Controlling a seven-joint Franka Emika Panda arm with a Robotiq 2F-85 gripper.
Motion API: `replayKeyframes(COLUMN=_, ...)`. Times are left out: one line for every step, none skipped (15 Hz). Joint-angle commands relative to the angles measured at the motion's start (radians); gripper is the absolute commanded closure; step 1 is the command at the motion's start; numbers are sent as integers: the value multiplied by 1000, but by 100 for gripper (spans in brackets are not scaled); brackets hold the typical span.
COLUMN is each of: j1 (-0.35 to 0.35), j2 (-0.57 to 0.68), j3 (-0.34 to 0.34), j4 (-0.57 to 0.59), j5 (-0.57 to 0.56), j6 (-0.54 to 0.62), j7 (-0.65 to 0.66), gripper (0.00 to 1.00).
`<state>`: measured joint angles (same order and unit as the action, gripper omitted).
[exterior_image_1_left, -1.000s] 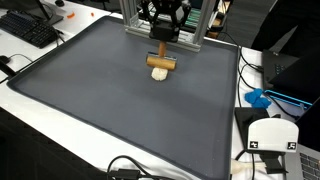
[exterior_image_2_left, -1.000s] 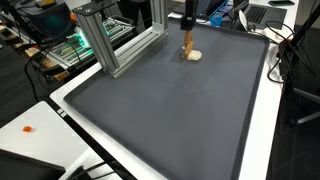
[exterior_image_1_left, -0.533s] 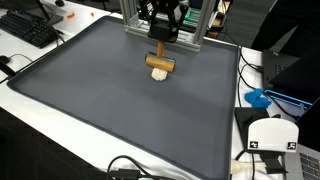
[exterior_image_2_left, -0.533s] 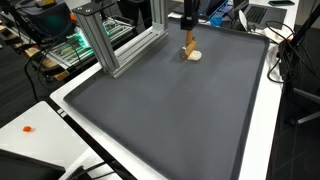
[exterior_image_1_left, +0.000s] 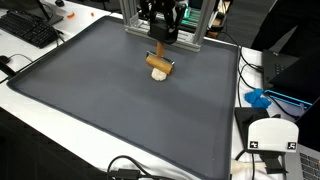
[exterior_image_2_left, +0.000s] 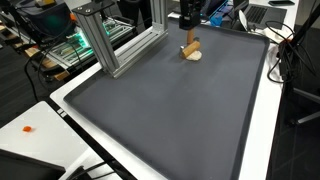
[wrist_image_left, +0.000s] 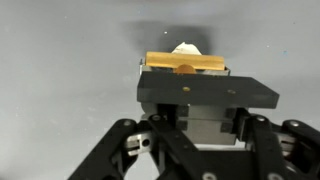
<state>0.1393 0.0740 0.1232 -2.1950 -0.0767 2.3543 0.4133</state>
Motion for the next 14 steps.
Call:
replayKeyframes(j1=5, j2=2, j3=-8, j4=10, j5=13, j6=11, j7=98, gripper=65)
replayKeyframes(j1=6, j2=5, j3=-9, j4=12, j5=7, j6=15, j7=129, gripper=65)
replayKeyframes(j1=7, j2=7, j3=-11, j4=13, j5=-1, j6=23, j7=156, gripper=65)
replayKeyframes(j1=8, j2=10, j3=-12, j4=15, j5=-8, j6=30, j7=182, gripper=65)
replayKeyframes(j1=8, j2=14, j3=-13, j4=17, j5=-9, j6=36, j7=202, gripper=65)
replayKeyframes(j1=10, j2=19, j3=-14, j4=18, j5=-14, j6=38, j7=224, gripper=65)
replayKeyframes(j1=11, j2=23, j3=-14, j4=19, j5=-15, j6=41, j7=241, gripper=65)
replayKeyframes(j1=12, j2=28, j3=-14, j4=21, j5=-19, j6=42, j7=265, gripper=65)
replayKeyframes(j1=14, j2=31, j3=-15, j4=22, j5=-22, j6=44, j7=281, gripper=65)
replayKeyframes(j1=16, j2=36, j3=-16, j4=24, j5=-34, j6=46, j7=308, gripper=65)
replayKeyframes(j1=17, j2=39, j3=-16, j4=25, j5=-38, j6=49, j7=326, gripper=65)
replayKeyframes(j1=19, j2=42, j3=-16, j4=26, j5=-43, j6=45, j7=344, gripper=65)
replayKeyframes(j1=21, j2=44, j3=-15, j4=27, j5=-44, j6=39, j7=355, gripper=65)
replayKeyframes(j1=22, j2=45, j3=-11, j4=27, j5=-33, j6=26, j7=351, gripper=65)
